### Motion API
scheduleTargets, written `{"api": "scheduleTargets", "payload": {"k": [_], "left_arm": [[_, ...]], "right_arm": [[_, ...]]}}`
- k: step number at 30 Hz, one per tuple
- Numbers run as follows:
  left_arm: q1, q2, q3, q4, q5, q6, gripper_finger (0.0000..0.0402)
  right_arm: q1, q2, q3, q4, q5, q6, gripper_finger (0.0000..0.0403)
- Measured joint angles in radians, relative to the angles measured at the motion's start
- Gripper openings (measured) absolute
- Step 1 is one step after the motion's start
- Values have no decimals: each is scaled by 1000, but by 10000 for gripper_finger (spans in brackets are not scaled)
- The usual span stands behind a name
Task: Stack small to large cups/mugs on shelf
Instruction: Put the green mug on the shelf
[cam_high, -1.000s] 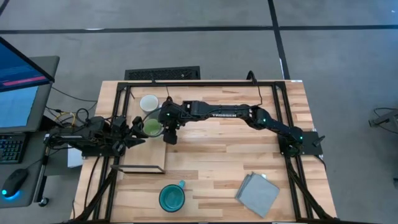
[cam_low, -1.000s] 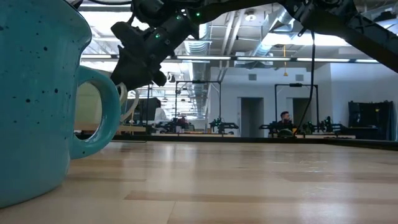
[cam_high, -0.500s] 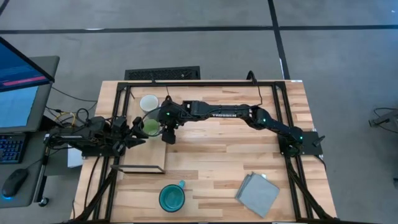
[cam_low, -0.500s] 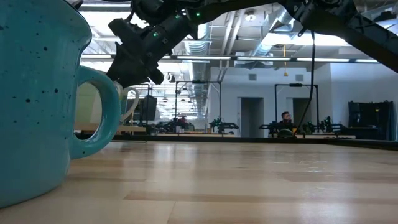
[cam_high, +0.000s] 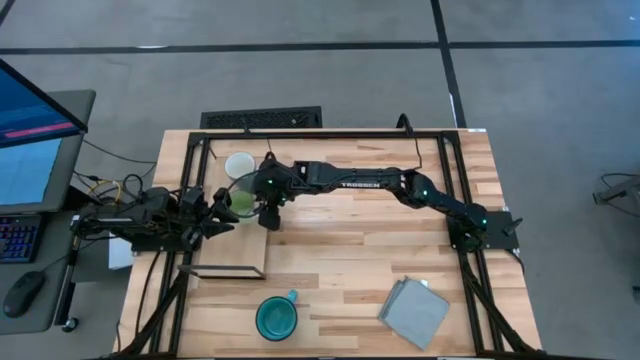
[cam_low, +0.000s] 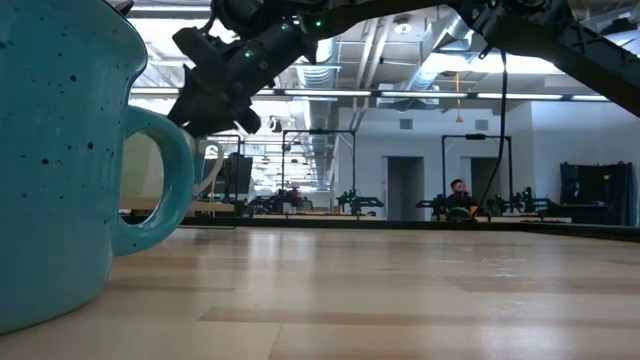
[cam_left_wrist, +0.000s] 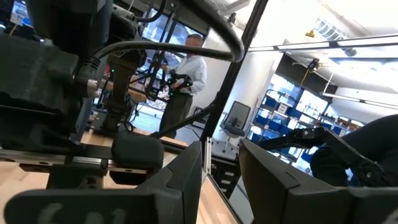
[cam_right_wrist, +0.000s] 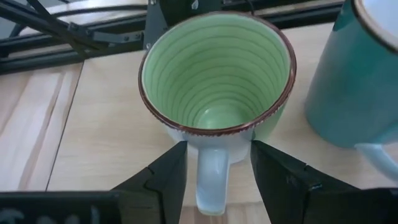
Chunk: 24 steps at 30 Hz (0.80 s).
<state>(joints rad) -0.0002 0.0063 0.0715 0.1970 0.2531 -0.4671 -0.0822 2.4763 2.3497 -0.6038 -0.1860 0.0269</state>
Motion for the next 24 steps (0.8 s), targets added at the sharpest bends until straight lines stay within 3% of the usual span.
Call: {"api": "scheduleTargets", "payload": {"k": [24], "left_arm": [[0,0,0,-2,-18,0,98]], "right_arm": [[-1,0,-85,73,0,0,198]]}}
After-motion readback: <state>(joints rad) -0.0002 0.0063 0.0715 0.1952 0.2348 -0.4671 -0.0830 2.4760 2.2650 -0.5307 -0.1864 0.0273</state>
